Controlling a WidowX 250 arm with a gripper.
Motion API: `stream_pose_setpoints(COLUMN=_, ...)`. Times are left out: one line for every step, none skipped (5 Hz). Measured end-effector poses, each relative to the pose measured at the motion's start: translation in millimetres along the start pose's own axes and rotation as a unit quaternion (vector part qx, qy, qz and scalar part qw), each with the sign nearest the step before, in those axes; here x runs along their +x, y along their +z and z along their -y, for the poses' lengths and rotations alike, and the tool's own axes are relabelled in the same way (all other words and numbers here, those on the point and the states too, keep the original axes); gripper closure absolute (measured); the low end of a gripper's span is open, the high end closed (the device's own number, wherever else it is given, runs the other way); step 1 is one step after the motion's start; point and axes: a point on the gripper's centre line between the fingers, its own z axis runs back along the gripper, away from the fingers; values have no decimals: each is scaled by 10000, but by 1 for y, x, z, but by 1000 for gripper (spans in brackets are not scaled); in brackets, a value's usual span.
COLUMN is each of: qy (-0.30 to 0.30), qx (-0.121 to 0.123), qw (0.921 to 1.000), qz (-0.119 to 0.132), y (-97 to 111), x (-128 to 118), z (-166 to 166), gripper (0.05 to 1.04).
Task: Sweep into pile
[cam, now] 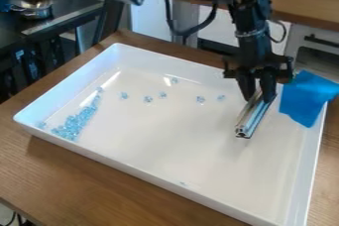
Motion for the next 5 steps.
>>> stream_pose_setpoints(qy=57, qx=60, qw=10000, qz=34, y=-2, x=4, z=-3, gripper=741)
stream_pose_setpoints(qy=-21, qx=116, qw=9999, qz=14, y=-8, x=1, z=-8, gripper=741)
stream_pose_setpoints(qy=81, qx=107, qw=9999, qz=-10, y=-11, x=-4, z=-22, gripper=741)
stream_pose_setpoints(qy=76, qx=135, qw=9999, qz=36, y=-6, x=-12, z=-31, gripper=741)
stream_pose_setpoints(qy=140, qx=46, qw=9999, qz=60, y=0, x=-18, z=-45, gripper=741)
